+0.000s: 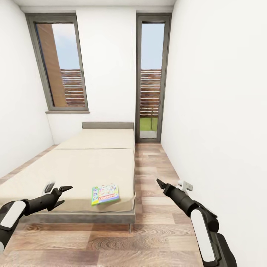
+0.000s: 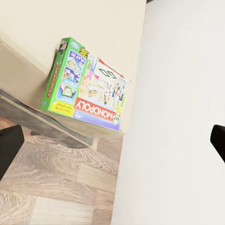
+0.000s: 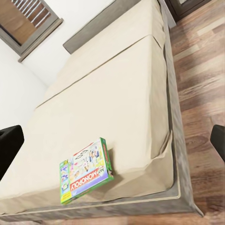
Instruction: Put all the toys in the child's room - the three board games (two on the bed and one on the table), the two jigsaw puzzles on the table, and the tennis ball on the table - inside the toy box on the table in the child's room.
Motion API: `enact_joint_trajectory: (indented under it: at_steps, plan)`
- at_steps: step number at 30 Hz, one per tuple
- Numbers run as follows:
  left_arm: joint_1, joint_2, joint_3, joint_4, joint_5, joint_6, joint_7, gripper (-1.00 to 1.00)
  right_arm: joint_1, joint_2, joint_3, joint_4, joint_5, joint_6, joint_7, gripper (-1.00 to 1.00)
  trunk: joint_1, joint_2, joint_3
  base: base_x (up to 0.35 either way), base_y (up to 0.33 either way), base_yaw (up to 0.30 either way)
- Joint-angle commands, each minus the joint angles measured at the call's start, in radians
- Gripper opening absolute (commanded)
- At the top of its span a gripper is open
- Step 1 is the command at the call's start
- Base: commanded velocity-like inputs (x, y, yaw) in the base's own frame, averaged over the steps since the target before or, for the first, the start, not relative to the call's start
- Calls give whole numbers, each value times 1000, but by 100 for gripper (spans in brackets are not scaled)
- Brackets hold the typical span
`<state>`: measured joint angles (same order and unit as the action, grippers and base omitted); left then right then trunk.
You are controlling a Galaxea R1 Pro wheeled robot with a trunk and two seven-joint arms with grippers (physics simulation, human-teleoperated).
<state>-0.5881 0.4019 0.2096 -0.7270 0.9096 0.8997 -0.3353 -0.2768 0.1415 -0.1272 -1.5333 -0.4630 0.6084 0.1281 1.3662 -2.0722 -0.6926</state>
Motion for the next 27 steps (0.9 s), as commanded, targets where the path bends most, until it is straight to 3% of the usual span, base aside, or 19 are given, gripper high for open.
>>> enact_joint_trajectory:
  at_steps: [1,27]
  plan:
    - [-1,0,3,0,-4,5,-5,100,-1,1,-3,-1,0,7,5,100,4,-8,-4,0,0,0]
    - [-1,2,5,0,3,21,-4,100,-1,1,-5,-6,-3,11,7,100,103,-190,-86,0,0,0]
